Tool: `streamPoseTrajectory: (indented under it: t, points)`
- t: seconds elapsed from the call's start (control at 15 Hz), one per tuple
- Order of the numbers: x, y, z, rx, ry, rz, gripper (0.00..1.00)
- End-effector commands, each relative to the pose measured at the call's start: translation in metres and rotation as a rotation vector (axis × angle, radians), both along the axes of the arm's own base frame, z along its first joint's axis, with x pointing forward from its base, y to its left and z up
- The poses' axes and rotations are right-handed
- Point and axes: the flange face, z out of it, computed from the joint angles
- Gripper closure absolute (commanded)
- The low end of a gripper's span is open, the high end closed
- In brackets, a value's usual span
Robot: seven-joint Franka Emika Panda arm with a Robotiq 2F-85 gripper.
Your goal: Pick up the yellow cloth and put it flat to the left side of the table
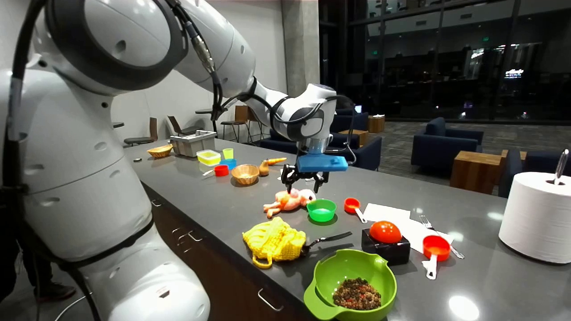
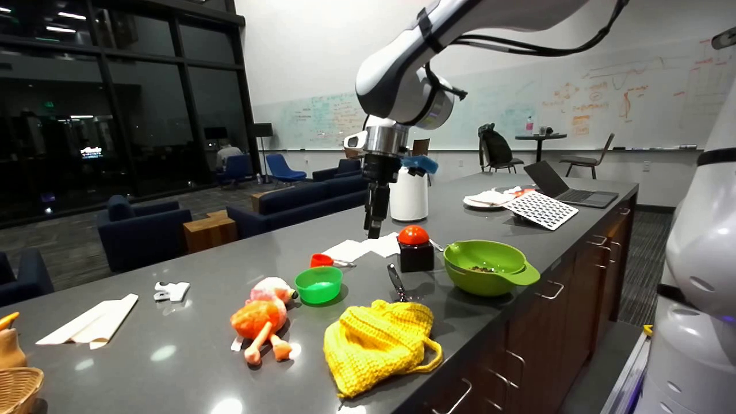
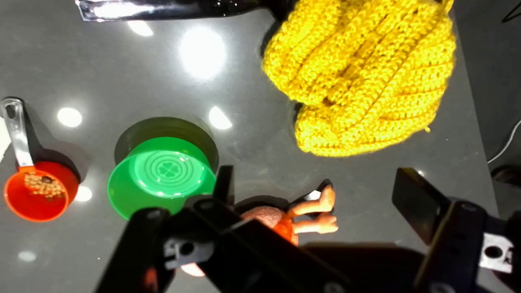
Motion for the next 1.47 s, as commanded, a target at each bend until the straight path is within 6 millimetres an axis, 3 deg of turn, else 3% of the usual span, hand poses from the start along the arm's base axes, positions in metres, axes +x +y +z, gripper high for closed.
streamPoseTrajectory:
  t: [0.0,0.2,0.87,1.4]
  points:
    - [0.000,0.000,0.001,0.000,0.000,-0.001,0.00]
    - [-0.003,0.008,-0.012,-0.039,0.026,0.022,0.00]
    - [-0.056,0.074,-0.086,-0.069,0.055,0.216,0.00]
    - [-0.084,0.135,-0.127,-0.106,0.020,0.377,0.00]
